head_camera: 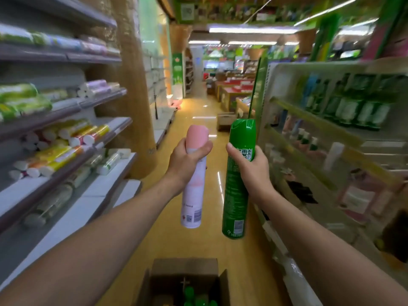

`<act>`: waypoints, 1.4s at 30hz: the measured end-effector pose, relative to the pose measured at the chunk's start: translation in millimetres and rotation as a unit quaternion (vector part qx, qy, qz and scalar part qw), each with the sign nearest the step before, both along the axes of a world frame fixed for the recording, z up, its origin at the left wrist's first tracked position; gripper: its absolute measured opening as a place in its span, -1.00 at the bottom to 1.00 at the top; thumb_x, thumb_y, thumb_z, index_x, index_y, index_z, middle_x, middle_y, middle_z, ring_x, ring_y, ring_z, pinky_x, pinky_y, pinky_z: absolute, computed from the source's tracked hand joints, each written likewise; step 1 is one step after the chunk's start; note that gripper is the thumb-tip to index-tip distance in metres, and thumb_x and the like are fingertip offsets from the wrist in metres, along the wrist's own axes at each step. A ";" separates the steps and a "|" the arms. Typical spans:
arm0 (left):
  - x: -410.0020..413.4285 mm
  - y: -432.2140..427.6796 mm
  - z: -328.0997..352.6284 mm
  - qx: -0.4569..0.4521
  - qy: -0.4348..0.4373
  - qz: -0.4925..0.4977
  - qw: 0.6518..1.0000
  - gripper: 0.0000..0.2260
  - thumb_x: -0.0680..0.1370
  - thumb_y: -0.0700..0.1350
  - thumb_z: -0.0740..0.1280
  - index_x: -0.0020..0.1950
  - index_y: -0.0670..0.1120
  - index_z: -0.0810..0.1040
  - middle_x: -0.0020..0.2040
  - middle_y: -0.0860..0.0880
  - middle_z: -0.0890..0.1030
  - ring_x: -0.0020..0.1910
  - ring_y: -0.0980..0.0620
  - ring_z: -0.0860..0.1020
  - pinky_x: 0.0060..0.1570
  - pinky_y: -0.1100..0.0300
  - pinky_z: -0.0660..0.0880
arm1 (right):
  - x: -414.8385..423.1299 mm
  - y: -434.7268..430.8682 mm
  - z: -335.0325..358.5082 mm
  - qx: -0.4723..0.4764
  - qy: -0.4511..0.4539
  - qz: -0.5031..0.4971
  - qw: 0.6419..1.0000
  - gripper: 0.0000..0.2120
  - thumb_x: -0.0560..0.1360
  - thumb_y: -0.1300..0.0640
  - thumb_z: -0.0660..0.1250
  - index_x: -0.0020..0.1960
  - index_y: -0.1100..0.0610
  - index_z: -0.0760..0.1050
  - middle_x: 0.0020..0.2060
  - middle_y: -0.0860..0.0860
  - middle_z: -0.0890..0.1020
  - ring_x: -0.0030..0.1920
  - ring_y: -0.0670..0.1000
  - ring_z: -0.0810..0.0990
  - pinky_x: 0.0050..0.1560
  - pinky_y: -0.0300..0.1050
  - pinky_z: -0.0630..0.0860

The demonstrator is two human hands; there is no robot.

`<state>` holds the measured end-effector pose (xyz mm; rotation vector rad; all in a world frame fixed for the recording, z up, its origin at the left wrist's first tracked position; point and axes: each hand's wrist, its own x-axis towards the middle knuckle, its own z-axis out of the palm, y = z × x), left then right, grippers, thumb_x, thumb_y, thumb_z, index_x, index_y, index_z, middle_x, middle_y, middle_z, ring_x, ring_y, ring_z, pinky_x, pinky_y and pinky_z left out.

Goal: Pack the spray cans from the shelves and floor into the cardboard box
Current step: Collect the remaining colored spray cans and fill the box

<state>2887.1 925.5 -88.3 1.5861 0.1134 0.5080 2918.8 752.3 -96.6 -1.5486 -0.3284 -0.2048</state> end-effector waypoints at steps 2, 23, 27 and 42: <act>32.9 5.5 -23.5 0.004 0.028 0.036 0.999 -0.44 0.30 0.35 0.53 0.07 -0.02 0.55 -0.14 -0.12 0.60 -0.19 -0.25 0.63 -0.12 -0.36 0.58 | 37.8 8.1 -18.4 -0.006 0.017 0.030 0.999 -0.61 0.40 -0.23 0.52 0.08 -0.04 0.53 -0.10 -0.04 0.67 -0.10 -0.04 0.68 -0.04 0.01 0.62; 85.6 169.8 -432.5 0.080 0.380 0.057 0.920 -0.51 0.37 -0.14 0.61 0.24 0.02 0.53 0.08 0.06 0.63 0.01 0.16 0.59 -0.07 0.32 0.53 | 139.9 98.3 -447.7 -0.296 0.308 0.047 0.903 -0.38 0.24 -0.02 0.69 0.20 0.07 0.52 0.09 -0.01 0.61 0.06 -0.02 0.57 -0.04 -0.17 0.45; 56.8 190.9 -532.3 0.110 0.406 0.055 0.905 -0.52 0.34 -0.19 0.62 0.20 -0.06 0.56 0.08 0.00 0.62 -0.02 0.17 0.57 -0.11 0.47 0.47 | 142.8 105.0 -541.9 -0.335 0.324 0.017 0.885 -0.33 0.27 0.12 0.66 0.28 0.08 0.43 0.04 -0.01 0.59 0.05 0.03 0.57 -0.18 -0.23 0.43; -11.5 219.7 -746.3 0.254 0.475 0.015 0.842 -0.51 0.32 -0.07 0.62 0.14 -0.03 0.47 -0.02 -0.01 0.61 -0.03 -0.04 0.60 -0.09 0.04 0.58 | 120.8 103.8 -745.7 -0.391 0.366 0.030 0.844 -0.34 0.32 0.12 0.64 0.31 0.02 0.39 0.07 -0.08 0.55 0.12 -0.05 0.51 0.18 -0.10 0.48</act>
